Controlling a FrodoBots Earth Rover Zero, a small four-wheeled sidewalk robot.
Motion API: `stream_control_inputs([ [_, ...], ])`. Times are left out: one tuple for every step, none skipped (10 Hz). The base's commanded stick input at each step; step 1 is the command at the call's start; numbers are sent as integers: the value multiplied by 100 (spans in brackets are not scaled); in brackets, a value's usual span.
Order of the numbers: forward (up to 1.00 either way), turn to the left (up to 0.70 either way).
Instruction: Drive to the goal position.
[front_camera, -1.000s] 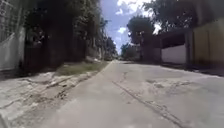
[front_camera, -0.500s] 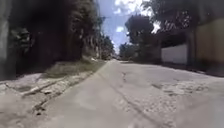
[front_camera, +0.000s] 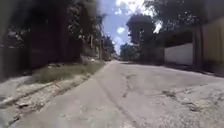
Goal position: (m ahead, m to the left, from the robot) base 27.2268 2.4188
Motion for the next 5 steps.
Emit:
stream_control_inputs([
  [100,0],
  [100,0],
  [100,0],
  [100,-10],
  [100,-36],
])
